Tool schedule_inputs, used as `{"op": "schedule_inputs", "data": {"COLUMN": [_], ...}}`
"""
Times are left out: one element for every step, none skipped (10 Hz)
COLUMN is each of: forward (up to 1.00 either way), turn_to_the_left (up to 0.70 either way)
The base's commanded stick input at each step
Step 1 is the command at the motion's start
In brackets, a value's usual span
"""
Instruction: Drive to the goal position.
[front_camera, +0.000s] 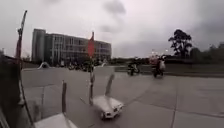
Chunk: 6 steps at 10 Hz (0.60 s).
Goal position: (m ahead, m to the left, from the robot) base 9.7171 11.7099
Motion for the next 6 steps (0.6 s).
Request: {"op": "schedule_inputs", "data": {"forward": [0.54,0.7,0.7,0.7,0.7,0.7], "turn_to_the_left": [-0.31,-0.27,-0.27,-0.27,-0.27,-0.27]}}
